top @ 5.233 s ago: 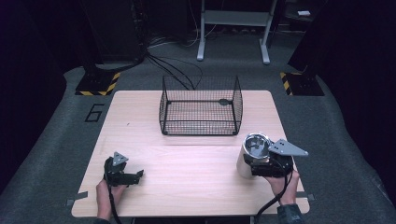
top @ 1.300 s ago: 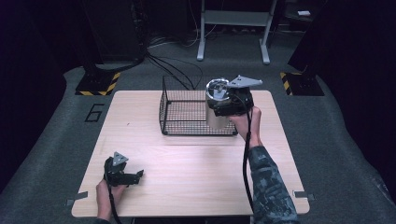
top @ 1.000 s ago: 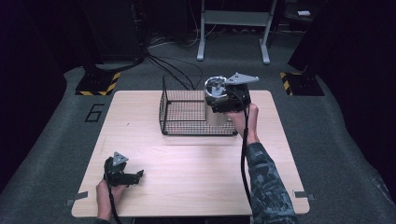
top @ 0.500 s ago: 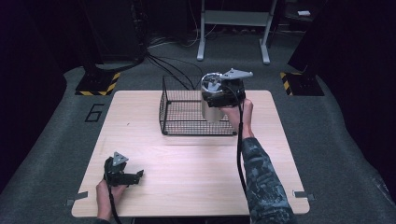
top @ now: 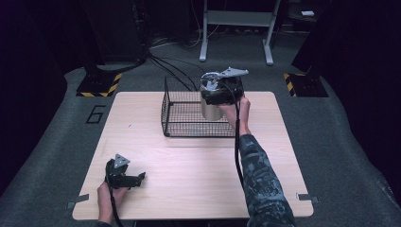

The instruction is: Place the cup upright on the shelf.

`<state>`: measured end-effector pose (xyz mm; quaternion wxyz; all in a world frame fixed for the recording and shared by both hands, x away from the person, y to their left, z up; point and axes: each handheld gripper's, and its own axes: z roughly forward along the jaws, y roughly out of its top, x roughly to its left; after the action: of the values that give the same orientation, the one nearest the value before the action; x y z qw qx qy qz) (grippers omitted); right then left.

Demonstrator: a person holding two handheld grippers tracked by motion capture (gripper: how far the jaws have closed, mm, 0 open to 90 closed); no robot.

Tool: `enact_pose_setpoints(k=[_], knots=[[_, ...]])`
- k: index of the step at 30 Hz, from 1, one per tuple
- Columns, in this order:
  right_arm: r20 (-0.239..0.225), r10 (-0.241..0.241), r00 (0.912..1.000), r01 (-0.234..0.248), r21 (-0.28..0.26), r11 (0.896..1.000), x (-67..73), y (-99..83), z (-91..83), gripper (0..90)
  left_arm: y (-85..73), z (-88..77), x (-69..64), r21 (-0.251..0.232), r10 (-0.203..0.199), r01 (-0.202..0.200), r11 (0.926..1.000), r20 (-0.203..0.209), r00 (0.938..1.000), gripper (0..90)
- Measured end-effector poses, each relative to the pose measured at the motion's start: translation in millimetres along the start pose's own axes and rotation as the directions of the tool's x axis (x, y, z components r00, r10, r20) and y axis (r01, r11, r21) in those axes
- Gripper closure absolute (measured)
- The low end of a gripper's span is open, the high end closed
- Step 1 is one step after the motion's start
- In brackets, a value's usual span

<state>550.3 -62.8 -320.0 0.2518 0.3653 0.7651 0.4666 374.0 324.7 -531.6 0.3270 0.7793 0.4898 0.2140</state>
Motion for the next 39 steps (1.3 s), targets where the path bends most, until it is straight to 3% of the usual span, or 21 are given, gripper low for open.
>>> enact_pose_setpoints(k=[21, 39], knots=[[0.059, 0.042, 0.9974, -0.043, 0.012, 0.999, -10.3, 0.0, 39.6, 3.5, -0.2, 0.1, -0.6, -0.002, -0.008, 0.008, 1.0, 0.003, 1.0, 1.6], [0.074, 0.097, 0.9925, -0.101, 0.048, 0.994, -13.8, -16.7, 75.6, 3.5, 0.1, -0.4, -0.1, 0.004, -0.001, 0.001, 1.0, 0.006, 1.0, 1.7]])
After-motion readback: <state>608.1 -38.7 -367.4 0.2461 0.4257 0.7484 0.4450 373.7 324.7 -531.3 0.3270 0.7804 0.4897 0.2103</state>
